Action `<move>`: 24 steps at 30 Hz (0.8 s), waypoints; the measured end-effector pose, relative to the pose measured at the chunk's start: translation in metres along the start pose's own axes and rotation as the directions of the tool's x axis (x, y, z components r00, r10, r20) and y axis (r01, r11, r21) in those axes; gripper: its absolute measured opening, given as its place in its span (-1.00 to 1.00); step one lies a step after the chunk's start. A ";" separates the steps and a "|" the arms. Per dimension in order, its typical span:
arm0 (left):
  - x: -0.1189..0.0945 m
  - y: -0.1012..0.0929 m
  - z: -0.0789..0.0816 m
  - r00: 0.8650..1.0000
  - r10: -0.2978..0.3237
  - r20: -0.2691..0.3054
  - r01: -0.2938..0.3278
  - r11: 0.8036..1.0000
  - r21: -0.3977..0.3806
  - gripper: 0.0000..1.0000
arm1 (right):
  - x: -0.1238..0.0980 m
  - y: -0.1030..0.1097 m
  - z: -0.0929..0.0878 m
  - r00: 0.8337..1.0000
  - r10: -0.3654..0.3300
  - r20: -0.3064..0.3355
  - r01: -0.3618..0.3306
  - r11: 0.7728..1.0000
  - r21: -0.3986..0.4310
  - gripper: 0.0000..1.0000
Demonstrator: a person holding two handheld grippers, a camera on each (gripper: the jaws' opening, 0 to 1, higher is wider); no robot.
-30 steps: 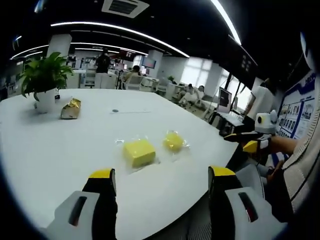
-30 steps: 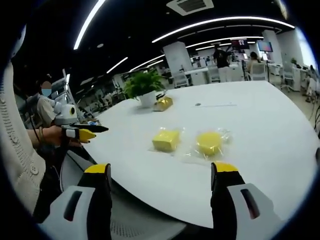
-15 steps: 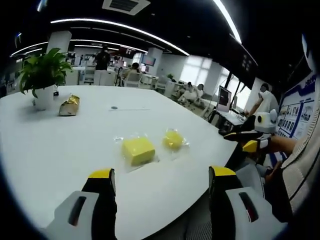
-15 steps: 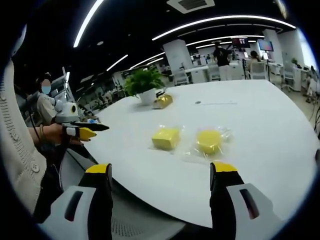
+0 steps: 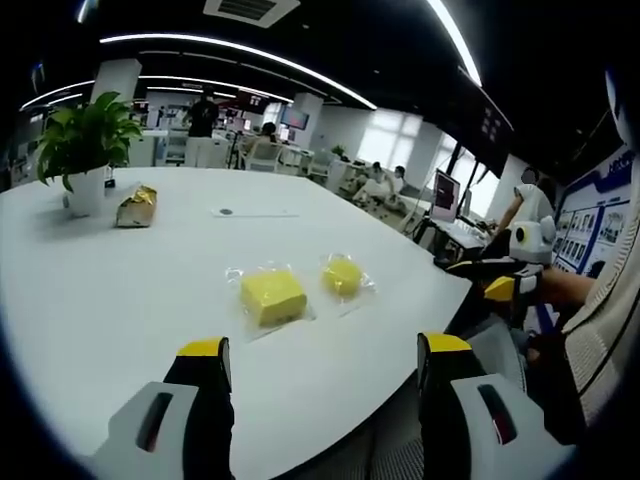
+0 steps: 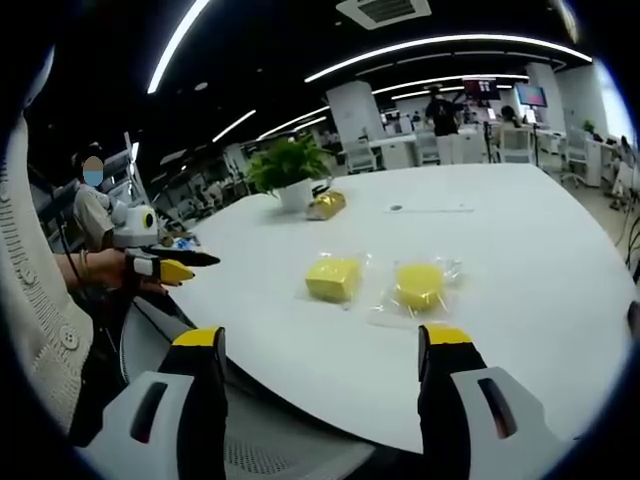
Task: Compare the silicone blocks by pressing each to a similar depth, holding the contact briefly, and releasing to observe deformation and rebound differences across the visible hardness samples.
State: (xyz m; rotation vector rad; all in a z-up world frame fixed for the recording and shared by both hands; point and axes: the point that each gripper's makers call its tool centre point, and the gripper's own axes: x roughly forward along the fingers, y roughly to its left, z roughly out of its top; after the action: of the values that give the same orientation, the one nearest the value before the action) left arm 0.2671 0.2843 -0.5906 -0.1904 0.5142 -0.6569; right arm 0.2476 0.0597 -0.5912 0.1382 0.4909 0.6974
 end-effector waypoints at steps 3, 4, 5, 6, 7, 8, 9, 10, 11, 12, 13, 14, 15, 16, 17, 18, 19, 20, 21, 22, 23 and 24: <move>-0.001 -0.001 0.001 1.000 0.003 0.009 -0.003 1.000 -0.003 0.51 | 0.001 0.002 -0.003 1.000 0.004 -0.013 -0.004 1.000 -0.002 0.46; -0.002 0.000 0.001 1.000 0.004 0.011 -0.004 1.000 -0.005 0.51 | 0.001 0.003 -0.003 1.000 0.007 -0.016 -0.007 1.000 -0.006 0.46; -0.003 0.000 0.001 1.000 0.007 0.014 -0.007 1.000 -0.005 0.51 | 0.001 0.004 -0.003 1.000 0.009 -0.017 -0.009 1.000 -0.009 0.45; -0.004 0.000 0.001 1.000 0.009 0.016 -0.009 1.000 -0.007 0.51 | 0.001 0.005 -0.003 1.000 0.010 -0.014 -0.011 1.000 -0.011 0.46; -0.004 0.000 0.000 1.000 0.010 0.019 -0.010 1.000 -0.010 0.51 | 0.001 0.005 -0.002 1.000 0.010 -0.013 -0.010 1.000 -0.010 0.46; -0.005 0.000 0.000 1.000 0.010 0.020 -0.010 1.000 -0.014 0.51 | 0.000 0.005 -0.002 1.000 0.008 -0.010 -0.008 1.000 -0.010 0.46; -0.006 0.000 0.000 1.000 0.011 0.021 -0.011 1.000 -0.016 0.51 | 0.000 0.005 -0.002 1.000 0.007 -0.010 -0.007 1.000 -0.011 0.46; -0.006 0.000 0.000 1.000 0.012 0.022 -0.012 1.000 -0.016 0.51 | 0.000 0.004 -0.002 1.000 0.005 -0.013 -0.005 1.000 -0.011 0.46; -0.007 0.000 0.000 1.000 0.014 0.024 -0.013 1.000 -0.016 0.50 | 0.000 0.004 -0.003 1.000 0.003 -0.015 -0.004 1.000 -0.012 0.46; -0.007 0.000 0.000 1.000 0.015 0.025 -0.015 1.000 -0.017 0.50 | -0.001 0.004 -0.003 1.000 0.003 -0.016 -0.004 1.000 -0.013 0.46; -0.007 0.000 0.001 0.999 0.017 0.029 -0.016 1.000 -0.020 0.50 | -0.001 0.004 -0.003 1.000 0.003 -0.016 -0.004 1.000 -0.013 0.46; -0.008 0.000 0.001 0.999 0.018 0.032 -0.018 1.000 -0.020 0.50 | -0.001 0.004 -0.004 1.000 0.003 -0.016 -0.003 1.000 -0.015 0.46; -0.008 0.000 0.001 0.999 0.020 0.033 -0.019 1.000 -0.022 0.50 | -0.002 0.005 -0.004 1.000 0.003 -0.015 -0.003 1.000 -0.016 0.46; -0.009 0.000 0.002 0.999 0.020 0.035 -0.020 1.000 -0.022 0.50 | -0.002 0.005 -0.003 1.000 0.002 -0.014 -0.002 1.000 -0.015 0.46; -0.009 0.000 0.002 0.999 0.020 0.036 -0.020 1.000 -0.022 0.50 | -0.002 0.004 -0.004 1.000 0.001 -0.012 -0.001 1.000 -0.013 0.46; -0.009 0.000 0.002 0.999 0.021 0.036 -0.020 1.000 -0.023 0.50 | -0.002 0.004 -0.004 1.000 0.000 -0.010 -0.001 1.000 -0.012 0.47; -0.009 -0.001 0.002 0.999 0.021 0.036 -0.020 1.000 -0.023 0.50 | -0.003 0.004 -0.004 1.000 -0.001 -0.009 0.001 1.000 -0.011 0.46; -0.010 -0.001 0.002 0.999 0.021 0.037 -0.020 1.000 -0.022 0.50 | -0.003 0.004 -0.004 1.000 -0.002 -0.010 0.002 1.000 -0.011 0.46; -0.010 0.000 0.002 0.999 0.021 0.036 -0.020 1.000 -0.021 0.50 | -0.003 0.005 -0.004 1.000 -0.003 -0.011 0.003 1.000 -0.011 0.46; -0.010 0.000 0.002 0.999 0.022 0.035 -0.021 1.000 -0.021 0.51 | -0.003 0.005 -0.004 1.000 -0.003 -0.011 0.003 1.000 -0.010 0.46; -0.010 0.000 0.002 0.999 0.022 0.035 -0.022 1.000 -0.021 0.51 | -0.002 0.005 -0.005 1.000 -0.003 -0.010 0.003 1.000 -0.008 0.46; -0.010 0.001 0.002 0.999 0.025 0.034 -0.024 0.999 -0.021 0.52 | -0.002 0.005 -0.005 1.000 -0.003 -0.010 0.003 1.000 -0.006 0.46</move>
State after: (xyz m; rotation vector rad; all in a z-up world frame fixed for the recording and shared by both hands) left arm 0.2618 0.2911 -0.5850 -0.2142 0.4900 -0.6239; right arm 0.2407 0.0615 -0.5936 0.1281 0.4983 0.6970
